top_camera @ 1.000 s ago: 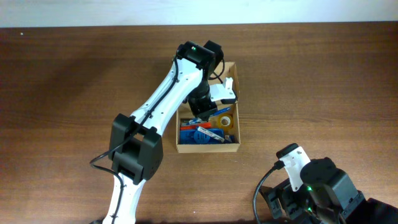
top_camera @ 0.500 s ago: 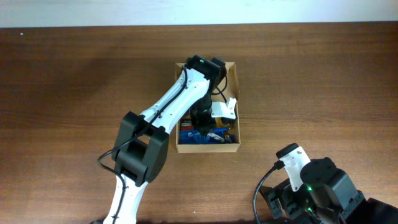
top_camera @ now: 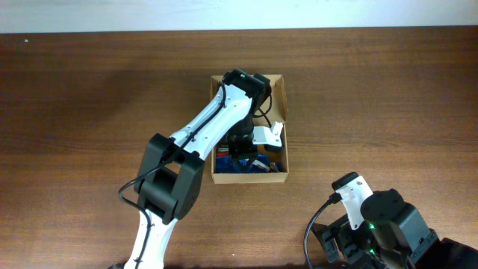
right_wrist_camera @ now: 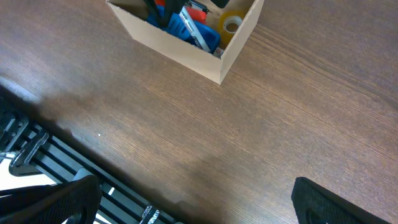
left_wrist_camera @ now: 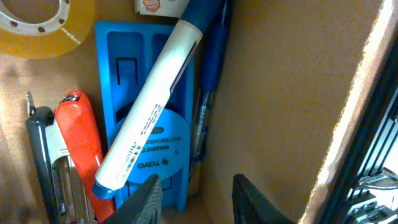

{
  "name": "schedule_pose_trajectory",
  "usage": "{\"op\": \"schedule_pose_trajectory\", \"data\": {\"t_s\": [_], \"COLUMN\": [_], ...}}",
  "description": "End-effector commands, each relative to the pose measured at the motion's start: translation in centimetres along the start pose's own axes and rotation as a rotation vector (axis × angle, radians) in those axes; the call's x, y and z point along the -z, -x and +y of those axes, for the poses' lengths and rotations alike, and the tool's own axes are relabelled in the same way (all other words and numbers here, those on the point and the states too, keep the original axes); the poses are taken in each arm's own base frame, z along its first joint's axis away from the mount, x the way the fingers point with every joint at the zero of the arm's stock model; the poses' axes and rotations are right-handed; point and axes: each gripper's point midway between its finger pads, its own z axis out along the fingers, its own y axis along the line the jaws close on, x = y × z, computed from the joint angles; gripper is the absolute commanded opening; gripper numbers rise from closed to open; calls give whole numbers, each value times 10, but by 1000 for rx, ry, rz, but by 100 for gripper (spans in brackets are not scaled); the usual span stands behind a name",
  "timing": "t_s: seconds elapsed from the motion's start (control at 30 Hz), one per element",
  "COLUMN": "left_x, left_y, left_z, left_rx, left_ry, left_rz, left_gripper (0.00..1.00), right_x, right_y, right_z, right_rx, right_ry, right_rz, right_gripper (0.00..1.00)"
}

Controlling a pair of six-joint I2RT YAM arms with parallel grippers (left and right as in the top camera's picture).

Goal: Pack container

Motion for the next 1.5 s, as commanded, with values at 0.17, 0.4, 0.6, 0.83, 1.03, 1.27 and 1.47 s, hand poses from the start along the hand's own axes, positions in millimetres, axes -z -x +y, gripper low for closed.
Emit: {"op": "schedule_pose_trajectory", "data": {"t_s": [0.17, 0.4, 0.6, 0.83, 1.03, 1.27, 1.47], "left_x": [94, 171, 212, 254, 251, 183, 159], "left_y": [7, -15, -56, -129, -137, -126, -126], "left_z": [-24, -4, -6, 29, 52, 109, 136], "left_rx": [-35, 192, 451, 746, 818, 866, 905], "left_ry": [258, 469, 461, 568, 486, 289, 263], "left_rz": [-167, -393, -572, -720, -811, -749, -737], "left_gripper": [15, 2, 2, 2, 2, 2, 2], "right_x": [4, 4, 4, 4, 5, -7, -79], "right_y": [3, 3, 3, 3, 26, 90, 116], "right_z": [-1, -1, -1, -1, 13, -11, -25], "right_rx": [-12, -12, -12, -11, -13, -39, -70], "right_ry": [-6, -6, -6, -6, 66, -109, -227], "right_rz": [-21, -21, -21, -22, -111, -282, -154], "right_gripper": [99, 99, 99, 99, 99, 39, 24]}}
